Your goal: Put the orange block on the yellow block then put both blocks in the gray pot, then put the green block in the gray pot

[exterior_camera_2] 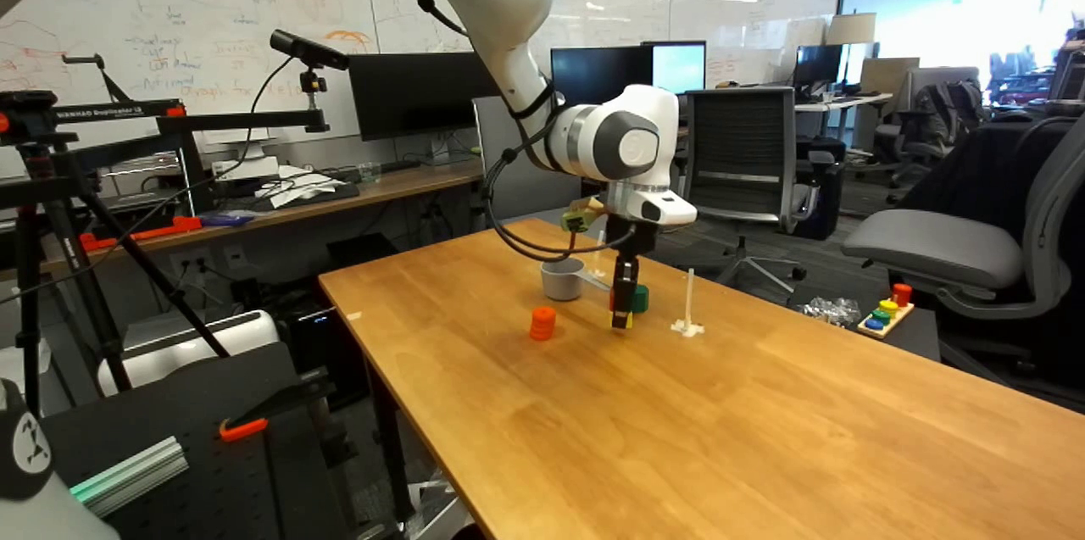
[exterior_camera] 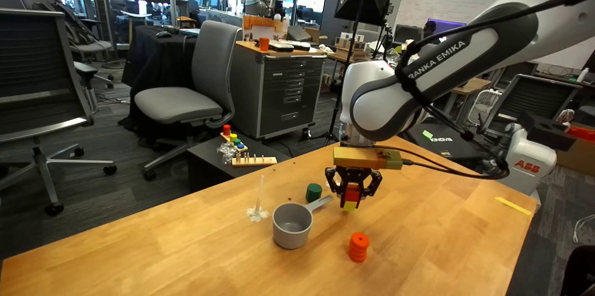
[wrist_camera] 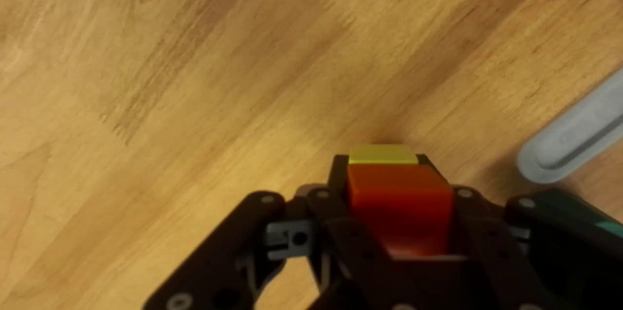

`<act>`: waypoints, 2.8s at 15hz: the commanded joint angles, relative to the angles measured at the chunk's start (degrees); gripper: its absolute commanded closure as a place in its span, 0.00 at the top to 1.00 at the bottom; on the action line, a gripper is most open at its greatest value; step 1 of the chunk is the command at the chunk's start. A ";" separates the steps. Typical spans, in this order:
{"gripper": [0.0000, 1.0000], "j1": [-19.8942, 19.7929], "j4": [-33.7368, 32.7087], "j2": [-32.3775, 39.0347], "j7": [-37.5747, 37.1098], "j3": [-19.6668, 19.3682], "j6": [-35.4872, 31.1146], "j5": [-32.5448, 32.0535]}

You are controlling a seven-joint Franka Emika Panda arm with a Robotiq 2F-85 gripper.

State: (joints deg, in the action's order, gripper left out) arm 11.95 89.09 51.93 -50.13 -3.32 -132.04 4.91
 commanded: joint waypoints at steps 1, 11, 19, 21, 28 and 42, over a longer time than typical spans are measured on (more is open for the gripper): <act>0.12 0.35 1.29 -3.28 -0.87 0.32 0.16 0.83; 0.13 0.66 -2.49 -3.06 -0.34 5.13 3.29 4.80; 0.12 3.25 -4.69 -1.44 -1.77 6.09 5.01 5.09; 0.12 4.02 -4.79 -1.78 -2.21 5.88 4.89 4.72; 0.13 5.85 -6.95 -1.54 -4.13 5.79 5.53 4.21; 0.98 5.62 -11.11 1.60 -3.62 5.13 6.72 3.59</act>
State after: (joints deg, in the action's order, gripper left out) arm 17.70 80.21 52.42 -53.26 2.22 -127.17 9.01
